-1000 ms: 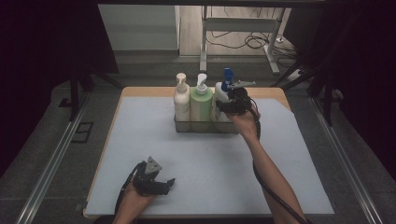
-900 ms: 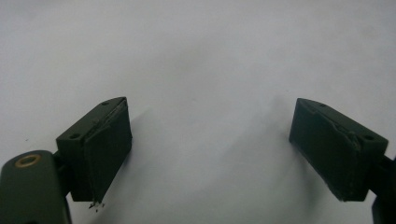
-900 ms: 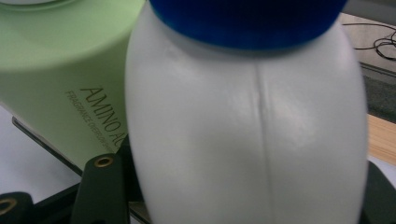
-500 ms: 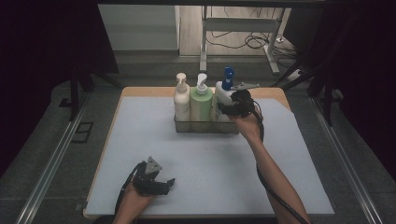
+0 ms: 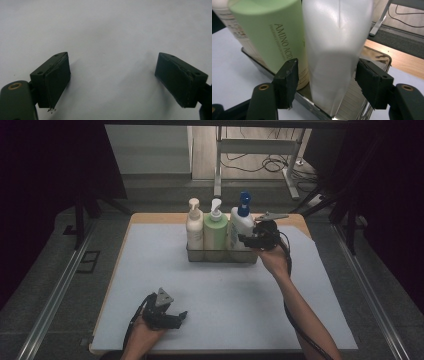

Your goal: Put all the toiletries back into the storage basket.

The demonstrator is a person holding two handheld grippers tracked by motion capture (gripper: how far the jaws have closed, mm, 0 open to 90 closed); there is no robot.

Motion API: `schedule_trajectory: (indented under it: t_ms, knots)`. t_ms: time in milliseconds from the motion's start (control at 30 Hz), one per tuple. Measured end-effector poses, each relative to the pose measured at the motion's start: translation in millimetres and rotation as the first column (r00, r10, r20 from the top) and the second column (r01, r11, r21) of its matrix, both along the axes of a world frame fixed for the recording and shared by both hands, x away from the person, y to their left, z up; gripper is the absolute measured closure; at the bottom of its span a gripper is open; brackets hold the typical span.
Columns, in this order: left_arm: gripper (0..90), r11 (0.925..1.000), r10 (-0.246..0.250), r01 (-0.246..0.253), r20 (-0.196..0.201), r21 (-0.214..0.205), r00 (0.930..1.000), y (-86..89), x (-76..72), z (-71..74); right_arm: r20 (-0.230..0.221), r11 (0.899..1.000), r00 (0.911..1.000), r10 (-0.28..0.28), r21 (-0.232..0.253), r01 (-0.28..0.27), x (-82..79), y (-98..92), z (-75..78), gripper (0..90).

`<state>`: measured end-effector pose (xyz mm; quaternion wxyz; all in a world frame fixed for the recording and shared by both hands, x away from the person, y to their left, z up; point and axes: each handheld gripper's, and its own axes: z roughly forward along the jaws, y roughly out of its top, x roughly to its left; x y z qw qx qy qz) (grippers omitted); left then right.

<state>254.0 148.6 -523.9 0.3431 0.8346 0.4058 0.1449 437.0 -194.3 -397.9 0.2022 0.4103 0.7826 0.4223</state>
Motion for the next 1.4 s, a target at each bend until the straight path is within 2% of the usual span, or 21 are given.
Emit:
schedule_trajectory:
  t_ms: [167,433,633,767,1000,1133,1400]
  knots:
    - [12.9,1.0000,0.000,0.000,0.000,0.001,1.0000,0.0,-0.1,0.1,-0.016,1.000,0.9997,0.017,0.002,-0.017,-7.9,-6.2,0.8,37.4]
    - [12.8,1.0000,0.000,0.000,0.000,0.001,1.0000,0.0,0.0,0.1,-0.024,1.000,0.9994,0.026,-0.015,-0.026,-18.1,-19.4,-2.4,53.1]
    - [12.9,1.0000,0.000,0.000,0.000,0.001,1.0000,0.0,0.0,0.1,-0.028,1.000,0.9995,-0.011,-0.023,0.010,-17.7,-31.8,-4.5,65.3]
    - [12.9,1.0000,0.000,0.000,0.000,0.001,1.0000,0.1,0.0,0.1,-0.035,1.000,0.9990,-0.028,-0.012,0.027,-11.5,-38.8,-6.6,73.5]
    - [12.9,1.0000,0.000,0.000,0.000,0.000,1.0000,0.1,0.0,0.1,-0.045,0.996,0.9967,-0.068,-0.053,0.065,3.6,-37.8,-12.3,82.6]
    - [12.9,1.0000,0.001,-0.001,0.000,0.000,1.0000,0.1,0.0,0.1,-0.053,0.994,0.9948,-0.087,-0.069,0.083,12.8,-36.7,-17.3,84.7]
    - [12.9,1.0000,0.000,0.000,-0.001,-0.001,1.0000,0.2,0.0,0.1,-0.072,0.995,0.9932,-0.092,-0.048,0.088,27.9,-36.2,-23.8,84.8]
